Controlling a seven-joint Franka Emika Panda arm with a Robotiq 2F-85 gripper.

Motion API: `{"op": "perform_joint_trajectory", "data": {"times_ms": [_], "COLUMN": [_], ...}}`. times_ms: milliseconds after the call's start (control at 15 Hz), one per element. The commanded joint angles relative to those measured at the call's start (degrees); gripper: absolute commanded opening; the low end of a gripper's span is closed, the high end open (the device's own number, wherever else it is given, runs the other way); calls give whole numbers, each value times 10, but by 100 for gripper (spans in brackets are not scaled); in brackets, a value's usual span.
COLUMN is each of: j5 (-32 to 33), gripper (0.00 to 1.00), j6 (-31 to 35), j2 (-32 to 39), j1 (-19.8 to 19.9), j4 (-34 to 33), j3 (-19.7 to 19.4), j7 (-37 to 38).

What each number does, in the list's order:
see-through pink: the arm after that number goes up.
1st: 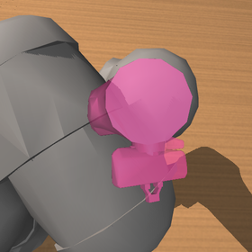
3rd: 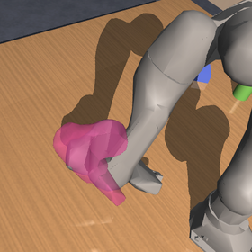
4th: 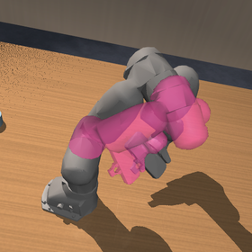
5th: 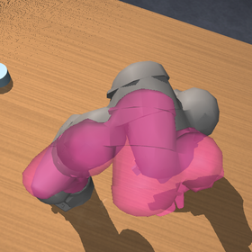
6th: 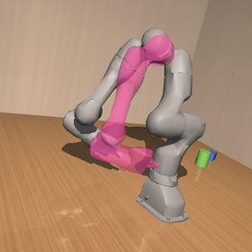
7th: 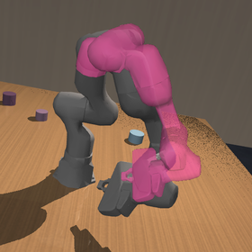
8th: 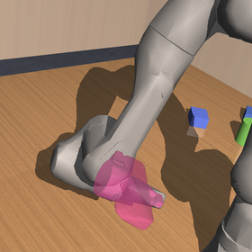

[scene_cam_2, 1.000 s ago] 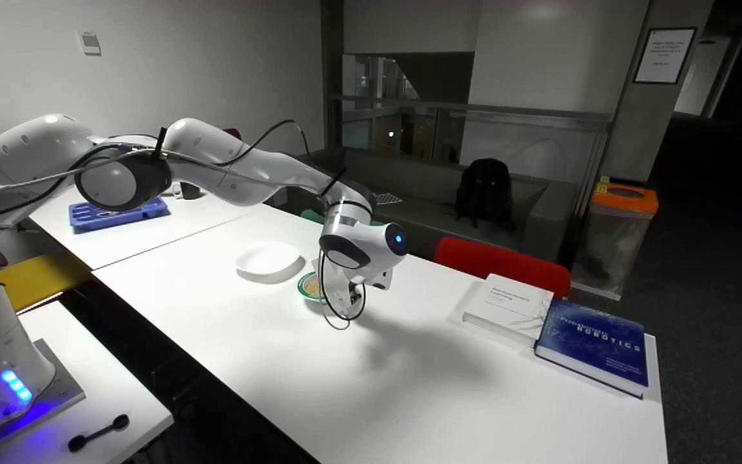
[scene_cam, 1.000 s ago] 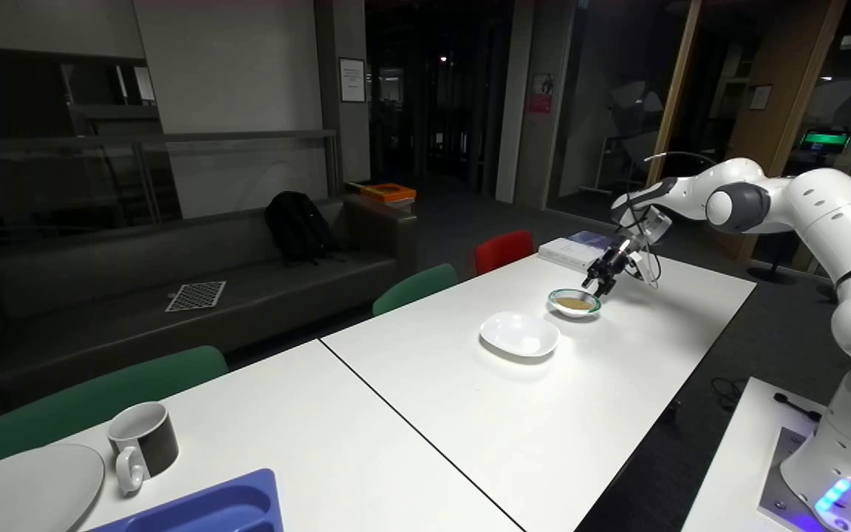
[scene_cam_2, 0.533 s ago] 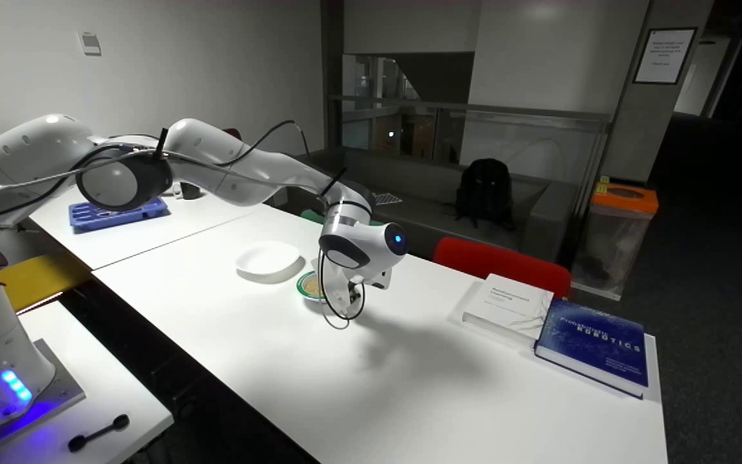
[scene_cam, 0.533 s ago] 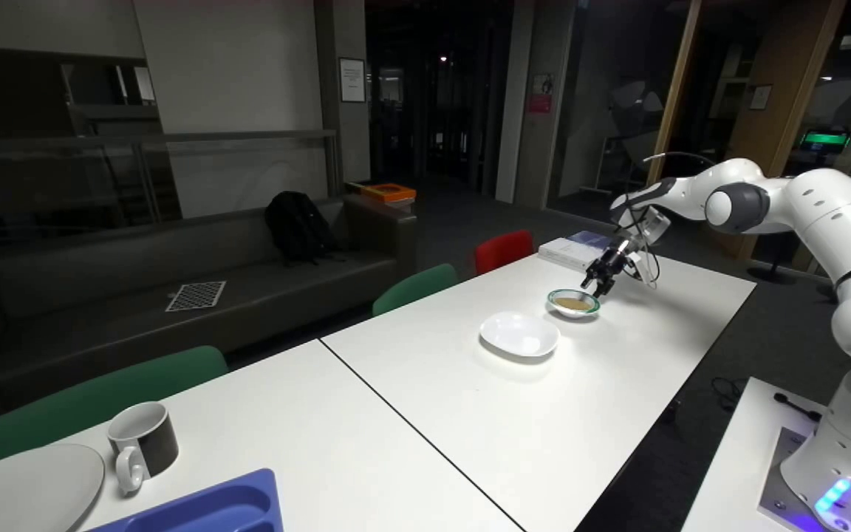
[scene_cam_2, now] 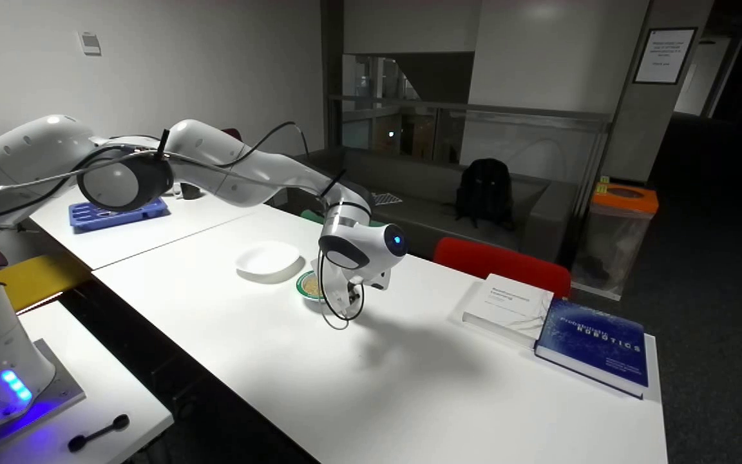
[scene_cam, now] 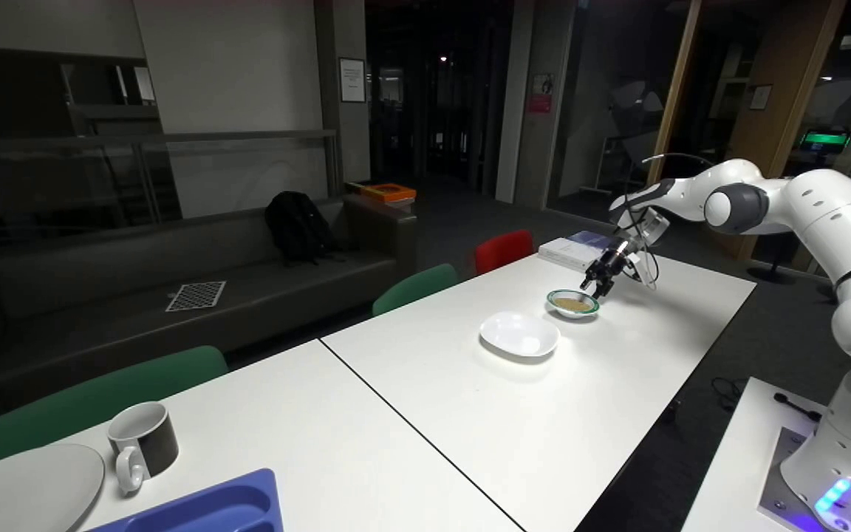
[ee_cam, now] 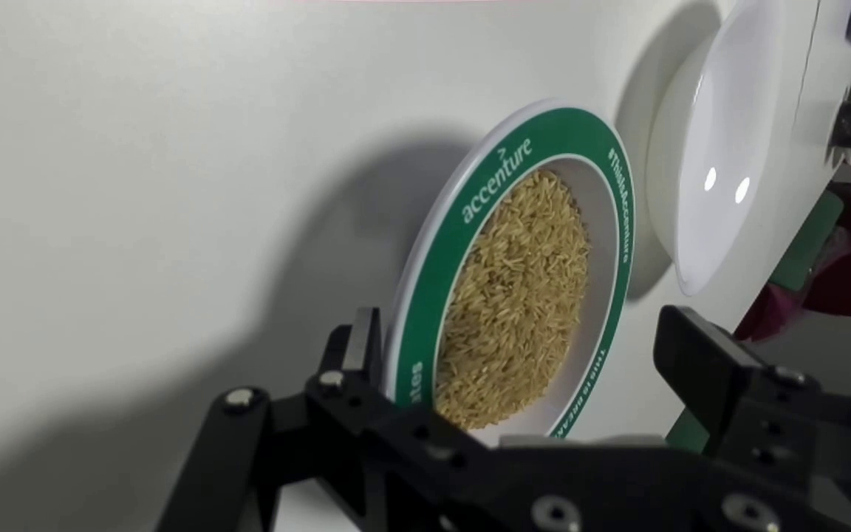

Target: Pick up the bowl and pour some of its contents on the plate

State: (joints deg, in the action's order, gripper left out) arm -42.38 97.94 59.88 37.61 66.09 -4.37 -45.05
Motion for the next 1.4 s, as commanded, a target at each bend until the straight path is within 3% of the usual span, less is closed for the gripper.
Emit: {"op": "perform_joint_trajectory", "data": {"times_ms": [0, 1333], "j5": [5, 9], "gripper": [100, 100], "j6": [-19, -26], "j2": [10, 25], "j1": [4, -4], "j4": [-25, -48], "j3": [1, 3], "j7": [1, -4]}}
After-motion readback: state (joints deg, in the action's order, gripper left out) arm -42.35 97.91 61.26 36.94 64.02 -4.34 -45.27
